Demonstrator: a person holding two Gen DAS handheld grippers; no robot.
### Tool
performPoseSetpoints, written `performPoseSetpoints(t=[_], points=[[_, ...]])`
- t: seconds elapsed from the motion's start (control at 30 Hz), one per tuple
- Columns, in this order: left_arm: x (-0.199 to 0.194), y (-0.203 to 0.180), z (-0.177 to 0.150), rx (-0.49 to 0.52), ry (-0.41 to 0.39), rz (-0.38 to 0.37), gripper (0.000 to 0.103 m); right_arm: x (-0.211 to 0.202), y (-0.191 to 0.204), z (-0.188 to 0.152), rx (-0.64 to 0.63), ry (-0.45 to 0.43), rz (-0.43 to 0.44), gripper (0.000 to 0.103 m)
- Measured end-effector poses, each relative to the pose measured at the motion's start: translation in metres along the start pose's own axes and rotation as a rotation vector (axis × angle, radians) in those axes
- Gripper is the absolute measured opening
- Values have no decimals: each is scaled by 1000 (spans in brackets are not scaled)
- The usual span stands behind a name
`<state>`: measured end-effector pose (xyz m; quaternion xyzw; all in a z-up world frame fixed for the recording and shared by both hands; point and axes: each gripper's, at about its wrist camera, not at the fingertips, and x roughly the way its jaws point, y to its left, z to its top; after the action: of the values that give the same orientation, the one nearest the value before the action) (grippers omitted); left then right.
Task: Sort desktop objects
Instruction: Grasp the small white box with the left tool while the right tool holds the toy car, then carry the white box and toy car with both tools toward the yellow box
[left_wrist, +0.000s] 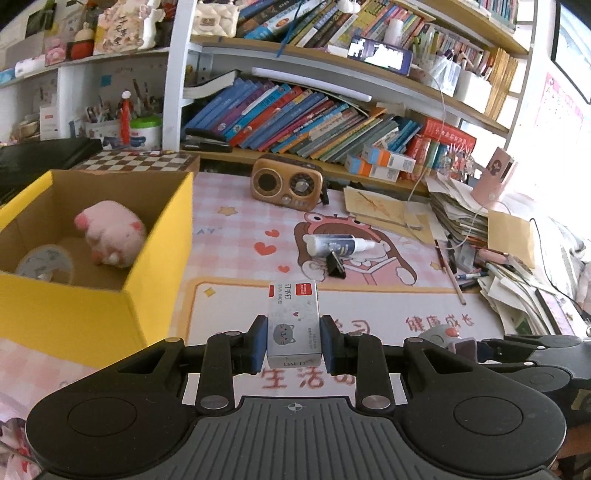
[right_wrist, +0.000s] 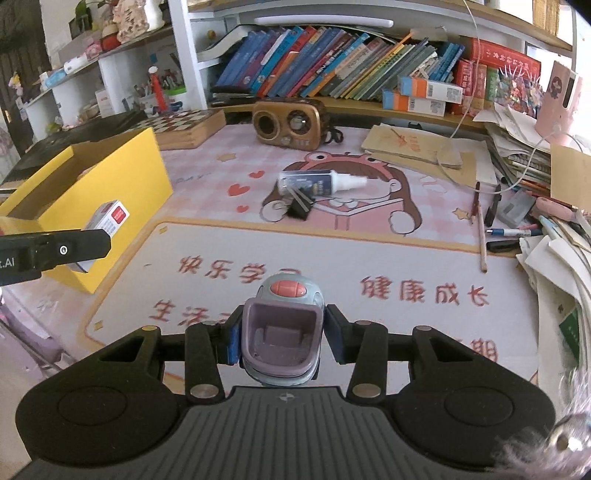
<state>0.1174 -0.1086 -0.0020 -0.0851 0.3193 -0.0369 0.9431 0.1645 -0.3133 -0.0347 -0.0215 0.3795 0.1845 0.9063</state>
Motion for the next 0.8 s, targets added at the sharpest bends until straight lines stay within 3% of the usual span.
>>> performPoseSetpoints(t=[0.8], points=[[-94,102,-58,18,37,-33,28,-35,155,-61,-3,51,15,41]])
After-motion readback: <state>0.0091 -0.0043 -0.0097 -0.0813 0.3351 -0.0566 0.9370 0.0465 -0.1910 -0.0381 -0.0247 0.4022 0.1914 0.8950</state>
